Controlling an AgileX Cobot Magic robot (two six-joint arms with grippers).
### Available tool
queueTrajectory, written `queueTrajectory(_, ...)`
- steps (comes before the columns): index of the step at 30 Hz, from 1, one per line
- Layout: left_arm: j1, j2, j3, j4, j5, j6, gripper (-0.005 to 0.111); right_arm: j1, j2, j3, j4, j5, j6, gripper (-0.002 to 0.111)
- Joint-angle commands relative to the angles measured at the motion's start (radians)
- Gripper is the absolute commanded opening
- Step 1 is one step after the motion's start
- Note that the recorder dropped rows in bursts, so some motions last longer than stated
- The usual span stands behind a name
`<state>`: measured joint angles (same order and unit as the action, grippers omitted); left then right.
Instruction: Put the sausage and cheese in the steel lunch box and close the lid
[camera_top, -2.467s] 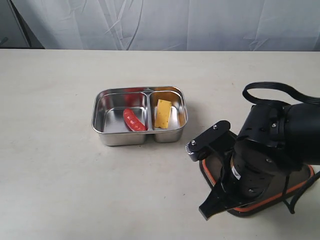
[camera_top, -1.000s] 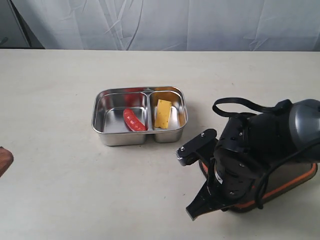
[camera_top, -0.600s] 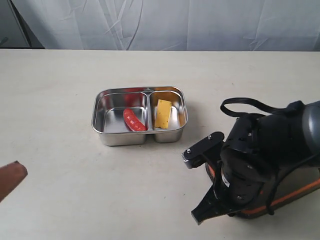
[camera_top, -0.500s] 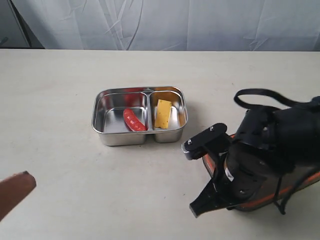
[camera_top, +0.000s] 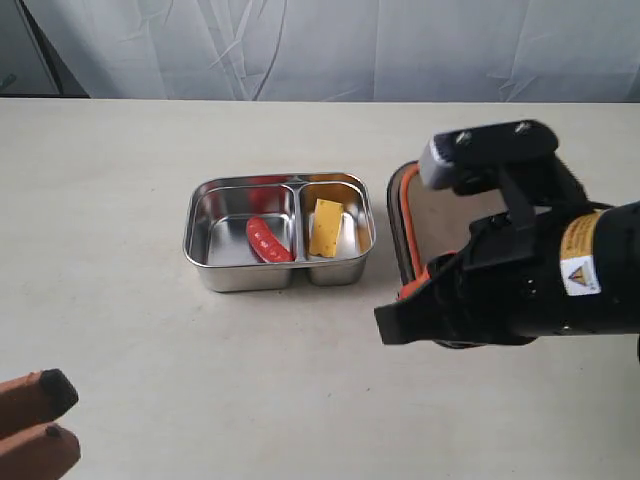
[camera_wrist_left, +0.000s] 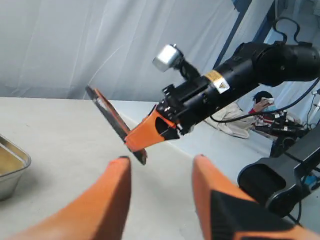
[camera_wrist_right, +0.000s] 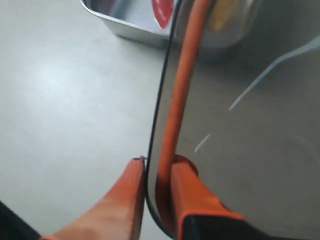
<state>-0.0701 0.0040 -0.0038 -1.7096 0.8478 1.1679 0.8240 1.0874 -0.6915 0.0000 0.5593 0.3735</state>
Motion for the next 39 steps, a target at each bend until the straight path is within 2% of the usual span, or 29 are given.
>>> queueTrajectory(1, -0.002, -0.004, 0.004, -0.027, 0.008, 0.124, 0.061, 0.004, -0.113, -0.003, 0.173, -0.113, -0.08, -0.001)
queueTrajectory(5, -0.002, -0.004, 0.004, 0.004, -0.039, 0.146, 0.062, 0.004, -0.174, -0.003, 0.405, -0.212, -0.199, -0.001)
queueTrajectory(6, -0.002, -0.004, 0.004, 0.008, -0.074, 0.158, 0.061, 0.004, -0.19, -0.003, 0.541, -0.246, -0.283, -0.001)
queueTrajectory(7, -0.002, -0.004, 0.004, 0.021, -0.096, 0.169, 0.061, 0.004, -0.195, -0.003, 0.597, -0.26, -0.323, -0.001)
queueTrajectory(8, -0.002, -0.004, -0.001, 0.056, -0.107, 0.215, 0.061, 0.004, -0.195, -0.003, 0.743, -0.276, -0.429, -0.001)
queueTrajectory(9, -0.002, -0.004, -0.013, 0.069, -0.107, 0.237, 0.061, 0.004, -0.195, -0.003, 0.801, -0.281, -0.472, -0.001)
queueTrajectory(10, -0.002, -0.004, -0.037, 0.074, -0.117, 0.266, 0.06, 0.004, -0.193, -0.003, 0.954, -0.297, -0.589, -0.001)
queueTrajectory(11, -0.002, -0.004, -0.046, 0.074, -0.123, 0.277, 0.06, 0.004, -0.193, -0.003, 1.031, -0.302, -0.651, -0.001)
queueTrajectory(12, -0.002, -0.004, -0.067, 0.074, -0.138, 0.312, 0.06, 0.004, -0.186, -0.003, 1.192, -0.309, -0.793, -0.001)
queueTrajectory(15, -0.002, 0.007, -0.11, 0.088, -0.197, 0.339, 0.06, 0.004, -0.14, -0.042, 1.472, -0.228, -1.079, -0.001)
queueTrajectory(18, -0.002, 0.066, -0.143, 0.051, -0.164, 0.387, 0.059, 0.004, -0.064, -0.09, 1.729, -0.133, -1.303, -0.001)
queueTrajectory(19, -0.002, 0.091, -0.15, 0.042, -0.149, 0.402, 0.059, 0.004, -0.029, -0.108, 1.744, -0.085, -1.388, -0.001)
queueTrajectory(23, -0.002, 0.151, -0.152, -0.009, -0.149, 0.518, 0.059, 0.009, 0.063, -0.193, 1.744, 0.0, -1.394, -0.001)
queueTrajectory(32, -0.002, 0.265, -0.186, -0.035, -0.132, 0.698, 0.059, 0.189, 0.176, -0.337, 1.744, -0.187, -1.419, -0.001)
queueTrajectory(39, -0.002, 0.36, -0.247, -0.035, -0.174, 0.762, 0.058, 0.253, 0.255, -0.419, 1.744, -0.206, -1.419, -0.001)
